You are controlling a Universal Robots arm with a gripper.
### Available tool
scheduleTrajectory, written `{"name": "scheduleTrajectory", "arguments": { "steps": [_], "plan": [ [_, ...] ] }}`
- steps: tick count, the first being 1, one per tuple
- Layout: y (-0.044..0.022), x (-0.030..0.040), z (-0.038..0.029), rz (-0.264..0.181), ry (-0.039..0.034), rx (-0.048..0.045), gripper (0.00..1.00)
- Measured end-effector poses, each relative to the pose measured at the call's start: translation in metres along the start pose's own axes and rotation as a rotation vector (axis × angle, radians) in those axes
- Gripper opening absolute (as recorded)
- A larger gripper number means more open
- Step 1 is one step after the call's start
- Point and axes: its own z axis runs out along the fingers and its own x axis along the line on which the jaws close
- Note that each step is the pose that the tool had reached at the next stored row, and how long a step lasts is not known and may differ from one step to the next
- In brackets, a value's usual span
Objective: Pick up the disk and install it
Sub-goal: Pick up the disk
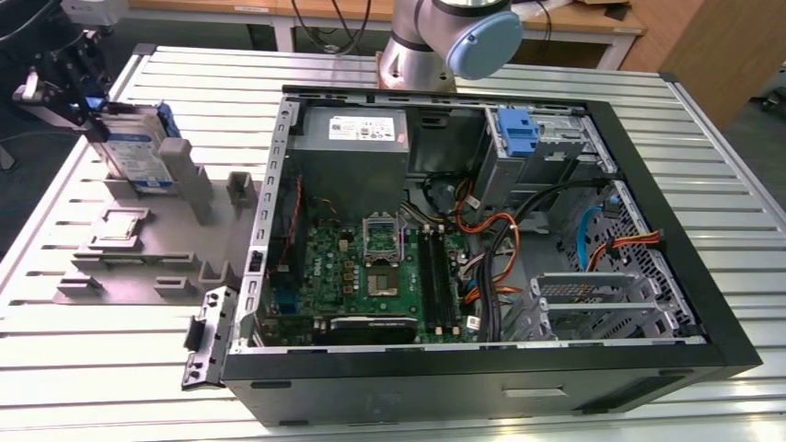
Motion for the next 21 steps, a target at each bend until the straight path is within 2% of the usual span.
{"name": "scheduleTrajectory", "arguments": {
  "steps": [21],
  "plan": [
    [0.0001, 0.0002, -0.0249, 0.000, 0.0001, -0.0016, 0.37]
  ]
}}
